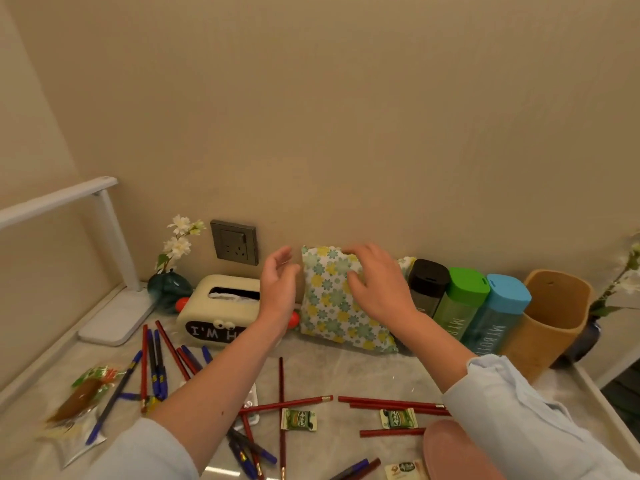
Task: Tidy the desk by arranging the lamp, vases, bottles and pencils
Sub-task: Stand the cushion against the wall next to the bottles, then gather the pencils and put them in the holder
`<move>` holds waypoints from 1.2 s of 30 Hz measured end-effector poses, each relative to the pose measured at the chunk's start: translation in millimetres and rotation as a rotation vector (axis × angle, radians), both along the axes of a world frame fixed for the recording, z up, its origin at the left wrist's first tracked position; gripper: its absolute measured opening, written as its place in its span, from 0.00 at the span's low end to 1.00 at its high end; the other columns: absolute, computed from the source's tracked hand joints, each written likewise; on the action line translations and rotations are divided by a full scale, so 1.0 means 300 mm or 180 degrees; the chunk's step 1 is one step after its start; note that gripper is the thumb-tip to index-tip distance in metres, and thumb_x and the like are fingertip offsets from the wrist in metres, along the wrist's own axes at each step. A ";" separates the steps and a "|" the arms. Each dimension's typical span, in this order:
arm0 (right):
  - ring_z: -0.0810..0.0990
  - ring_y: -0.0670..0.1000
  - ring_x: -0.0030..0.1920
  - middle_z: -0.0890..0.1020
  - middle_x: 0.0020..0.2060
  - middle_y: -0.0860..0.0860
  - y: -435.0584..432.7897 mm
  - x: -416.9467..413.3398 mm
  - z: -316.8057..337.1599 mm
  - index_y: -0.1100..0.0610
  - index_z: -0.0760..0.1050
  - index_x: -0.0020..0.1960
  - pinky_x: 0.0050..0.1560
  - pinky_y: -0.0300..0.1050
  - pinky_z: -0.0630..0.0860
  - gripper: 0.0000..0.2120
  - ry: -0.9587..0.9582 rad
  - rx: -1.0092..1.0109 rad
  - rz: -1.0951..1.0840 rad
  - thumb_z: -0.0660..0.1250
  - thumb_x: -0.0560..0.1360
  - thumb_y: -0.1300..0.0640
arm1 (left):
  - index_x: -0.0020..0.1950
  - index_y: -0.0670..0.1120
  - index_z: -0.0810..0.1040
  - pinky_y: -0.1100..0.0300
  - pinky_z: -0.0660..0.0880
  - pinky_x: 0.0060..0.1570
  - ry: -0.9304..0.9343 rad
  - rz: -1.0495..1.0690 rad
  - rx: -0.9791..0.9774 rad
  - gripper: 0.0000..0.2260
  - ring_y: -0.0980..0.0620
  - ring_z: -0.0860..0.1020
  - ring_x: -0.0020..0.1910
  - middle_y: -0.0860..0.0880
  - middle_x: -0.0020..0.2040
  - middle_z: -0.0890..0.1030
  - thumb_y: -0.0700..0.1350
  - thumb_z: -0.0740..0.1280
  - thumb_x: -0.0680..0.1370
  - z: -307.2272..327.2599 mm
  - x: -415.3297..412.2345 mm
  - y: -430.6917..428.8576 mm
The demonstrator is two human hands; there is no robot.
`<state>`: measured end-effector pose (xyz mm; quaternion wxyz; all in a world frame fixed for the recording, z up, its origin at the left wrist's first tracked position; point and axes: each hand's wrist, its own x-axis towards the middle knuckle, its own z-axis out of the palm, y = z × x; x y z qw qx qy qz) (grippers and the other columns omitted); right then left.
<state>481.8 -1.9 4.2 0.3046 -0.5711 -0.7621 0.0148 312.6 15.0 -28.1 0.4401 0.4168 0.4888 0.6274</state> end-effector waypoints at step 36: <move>0.69 0.45 0.54 0.73 0.51 0.42 -0.500 -0.423 -0.563 0.44 0.73 0.64 0.67 0.46 0.65 0.22 -0.0217 -0.0951 0.0239 0.61 0.73 0.38 | 0.66 0.62 0.66 0.79 0.67 0.51 0.2329 0.0139 -0.0417 0.27 0.70 0.71 0.60 0.64 0.61 0.70 0.33 0.60 0.76 -0.475 -0.378 -0.671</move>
